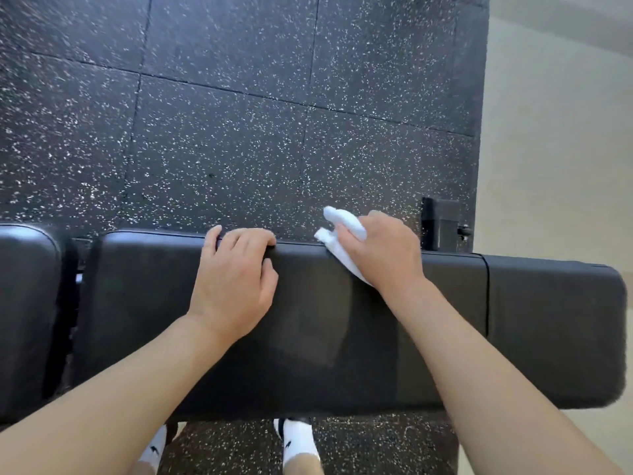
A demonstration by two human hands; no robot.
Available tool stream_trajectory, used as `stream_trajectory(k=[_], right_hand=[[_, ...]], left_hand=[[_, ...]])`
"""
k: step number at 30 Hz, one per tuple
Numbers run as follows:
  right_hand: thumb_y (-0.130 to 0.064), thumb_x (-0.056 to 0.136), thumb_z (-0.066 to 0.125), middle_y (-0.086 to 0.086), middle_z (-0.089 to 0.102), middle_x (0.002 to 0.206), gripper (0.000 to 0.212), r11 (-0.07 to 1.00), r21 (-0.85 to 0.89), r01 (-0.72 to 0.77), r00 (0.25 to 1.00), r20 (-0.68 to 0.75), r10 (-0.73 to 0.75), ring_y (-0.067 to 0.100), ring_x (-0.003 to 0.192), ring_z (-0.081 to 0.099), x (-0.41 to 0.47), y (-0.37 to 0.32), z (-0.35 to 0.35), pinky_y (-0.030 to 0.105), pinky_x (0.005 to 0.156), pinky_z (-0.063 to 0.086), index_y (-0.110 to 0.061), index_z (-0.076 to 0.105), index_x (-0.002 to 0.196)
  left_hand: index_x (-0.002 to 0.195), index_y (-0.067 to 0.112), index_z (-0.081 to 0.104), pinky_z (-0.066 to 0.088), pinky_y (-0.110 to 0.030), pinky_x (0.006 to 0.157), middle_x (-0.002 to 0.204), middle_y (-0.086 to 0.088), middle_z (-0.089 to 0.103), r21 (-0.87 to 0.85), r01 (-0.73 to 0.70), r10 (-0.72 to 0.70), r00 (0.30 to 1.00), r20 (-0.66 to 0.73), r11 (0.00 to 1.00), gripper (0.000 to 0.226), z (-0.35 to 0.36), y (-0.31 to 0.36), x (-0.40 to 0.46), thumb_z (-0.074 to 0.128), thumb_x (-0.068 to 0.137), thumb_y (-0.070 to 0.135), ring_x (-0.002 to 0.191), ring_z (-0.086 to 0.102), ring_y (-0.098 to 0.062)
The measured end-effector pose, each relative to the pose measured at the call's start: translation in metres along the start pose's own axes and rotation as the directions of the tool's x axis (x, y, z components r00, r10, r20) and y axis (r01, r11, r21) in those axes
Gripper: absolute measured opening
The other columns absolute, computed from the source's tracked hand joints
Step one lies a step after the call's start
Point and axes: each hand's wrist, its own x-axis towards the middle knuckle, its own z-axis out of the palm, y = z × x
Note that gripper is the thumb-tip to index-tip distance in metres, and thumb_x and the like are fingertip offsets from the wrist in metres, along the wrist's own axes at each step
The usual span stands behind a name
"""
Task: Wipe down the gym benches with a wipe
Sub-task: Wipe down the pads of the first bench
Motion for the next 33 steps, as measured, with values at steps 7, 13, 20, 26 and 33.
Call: stream_trajectory(k=[7,13,20,26,33], right_hand=[[-0.076,0.089,0.038,-0.004,0.059,0.079,0.046,0.982,-0.105,-0.158,0.978,0.118,0.17,0.026,0.081,0.055,0.007,0.126,-0.033,0.034,0.068,0.041,-0.053,0.066,0.116],[-0.064,0.086,0.057,-0.002,0.032,0.064,0.035,0.997,-0.036,0.067,0.996,0.057,-0.065,0.031,0.065,0.042,0.007,0.026,-0.008,0.027,0.05,0.023,-0.035,0.068,0.1],[-0.053,0.088,0.056,-0.003,0.043,0.07,0.034,0.988,0.126,0.085,0.995,0.036,-0.09,0.031,0.074,0.061,0.006,0.033,-0.005,0.031,0.058,0.043,-0.024,0.072,0.085],[-0.071,0.078,0.037,-0.001,0.041,0.057,0.051,0.996,-0.077,-0.035,0.999,0.034,0.038,0.028,0.063,0.05,0.013,0.157,-0.04,0.024,0.05,0.028,-0.044,0.065,0.112],[-0.078,0.081,0.043,0.001,0.042,0.06,0.052,0.989,-0.1,0.107,0.976,0.199,-0.086,0.035,0.066,0.055,0.025,0.091,-0.018,0.031,0.051,0.047,-0.034,0.06,0.101]], left_hand=[[0.118,0.022,0.069,0.039,-0.048,0.106,0.109,0.005,0.072,0.122,0.08,-0.074,0.996,-0.05,0.989,0.035,0.039,0.044,0.02,0.04,0.099,0.027,0.106,0.063,-0.025],[0.116,0.021,0.066,0.04,-0.049,0.1,0.109,0.003,0.07,0.213,0.069,-0.054,0.996,-0.074,0.975,0.034,0.038,0.048,0.021,0.039,0.096,0.025,0.104,0.061,-0.027],[0.118,0.017,0.067,0.04,-0.051,0.097,0.109,-0.001,0.07,0.257,0.052,-0.032,0.996,-0.08,0.965,0.039,0.04,0.049,0.022,0.037,0.093,0.024,0.102,0.06,-0.031],[0.119,0.017,0.067,0.041,-0.054,0.099,0.112,-0.002,0.07,0.257,0.051,-0.029,0.996,-0.088,0.965,0.041,0.041,0.049,0.022,0.037,0.093,0.024,0.103,0.06,-0.033],[0.119,0.017,0.068,0.041,-0.052,0.099,0.112,-0.001,0.069,0.242,0.05,-0.029,0.995,-0.091,0.969,0.04,0.042,0.047,0.023,0.037,0.093,0.025,0.103,0.06,-0.032]])
